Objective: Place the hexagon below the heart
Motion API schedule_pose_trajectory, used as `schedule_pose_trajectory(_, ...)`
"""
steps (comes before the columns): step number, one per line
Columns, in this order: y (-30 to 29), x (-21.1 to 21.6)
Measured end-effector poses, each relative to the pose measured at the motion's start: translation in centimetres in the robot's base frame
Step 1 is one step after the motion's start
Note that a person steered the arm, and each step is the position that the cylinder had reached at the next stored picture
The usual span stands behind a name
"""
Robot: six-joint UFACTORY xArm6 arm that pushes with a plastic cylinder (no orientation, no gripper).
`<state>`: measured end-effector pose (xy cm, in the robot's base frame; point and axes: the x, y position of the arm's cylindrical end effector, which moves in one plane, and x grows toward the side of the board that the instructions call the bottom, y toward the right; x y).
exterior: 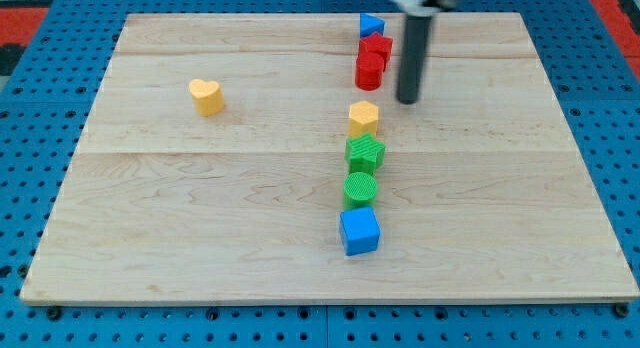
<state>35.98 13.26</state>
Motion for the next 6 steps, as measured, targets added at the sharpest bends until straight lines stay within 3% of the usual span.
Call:
schedule_pose_trajectory(1, -6.7, 4.4)
schedule_pose_trajectory(2, -19.2, 1.2)
schedule_pose_trajectory(3, -23.6, 1.3)
schedule_pose_trajectory(5, 1.5, 0.0)
schedule_pose_trajectory(6, -0.1, -7.6)
